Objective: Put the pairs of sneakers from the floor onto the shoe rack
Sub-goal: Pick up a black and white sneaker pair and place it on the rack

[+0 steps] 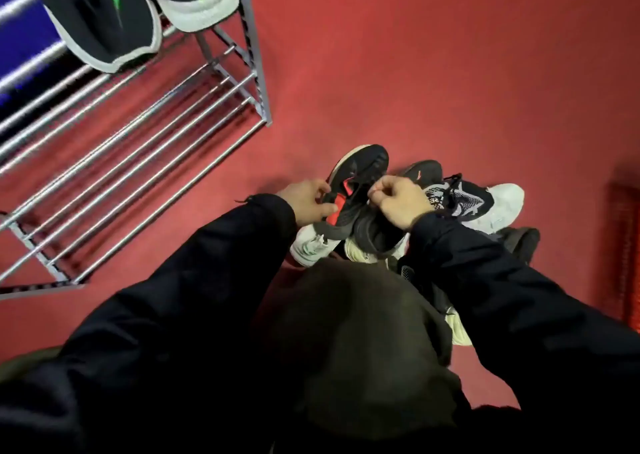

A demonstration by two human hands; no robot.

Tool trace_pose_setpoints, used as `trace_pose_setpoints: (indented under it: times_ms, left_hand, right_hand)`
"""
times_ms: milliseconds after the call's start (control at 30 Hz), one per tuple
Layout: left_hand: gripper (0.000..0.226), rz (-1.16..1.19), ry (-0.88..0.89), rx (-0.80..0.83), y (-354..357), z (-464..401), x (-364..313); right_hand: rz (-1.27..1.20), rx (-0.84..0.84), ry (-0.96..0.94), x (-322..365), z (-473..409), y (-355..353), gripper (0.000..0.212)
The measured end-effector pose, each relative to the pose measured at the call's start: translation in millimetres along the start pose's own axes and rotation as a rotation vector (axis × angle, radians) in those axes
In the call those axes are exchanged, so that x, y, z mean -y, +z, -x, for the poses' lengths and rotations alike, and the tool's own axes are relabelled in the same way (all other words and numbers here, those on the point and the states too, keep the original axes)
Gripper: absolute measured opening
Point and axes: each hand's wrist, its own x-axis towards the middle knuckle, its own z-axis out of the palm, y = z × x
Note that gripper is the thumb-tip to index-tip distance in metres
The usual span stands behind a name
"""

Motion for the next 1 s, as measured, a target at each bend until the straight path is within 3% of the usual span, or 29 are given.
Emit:
trace_pose_setpoints:
  times_ms: [100,300,467,567,667,767,867,1000]
  left_hand:
    - [0.050,-0.037,0.039,0.008,15,-6,-3]
    - [0.036,-0.143,0.089,-0.091,33,7,-10]
    - [0.055,-0.202,0.110,-0.172,42,18,-16]
    - [0.071,-0.233,0.235,-0.284,46,23,-36]
    - [0.069,-0.286,0.411,-0.275,53,21,-65]
    - [0.067,-0.316,0.485,-0.209,70,17,-88]
    - [0.069,-0.364,0.554,-0.160,89,13,-109]
    - [0.074,-0.442,0.572,-0.050,110,4,-132]
  right_hand:
    - [-0.020,-0.066,-0.046,-13,1,7,0.010]
    - [-0.170,-0.137,-0.077,-26,16,18,0.009]
    - [-0.274,-0.327,-0.072,-49,39,6,0.010]
    - [-0.351,-0.380,-0.037,-73,59,-5,0.010]
    - [-0.373,-0.457,0.049,-104,84,-21,0.010]
    - [-0.346,-0.591,0.188,-146,112,-34,0.009]
    - [-0.267,-0.620,0.321,-184,136,-42,0.013]
    - [-0.316,-0.579,0.577,-221,153,-33,0.052]
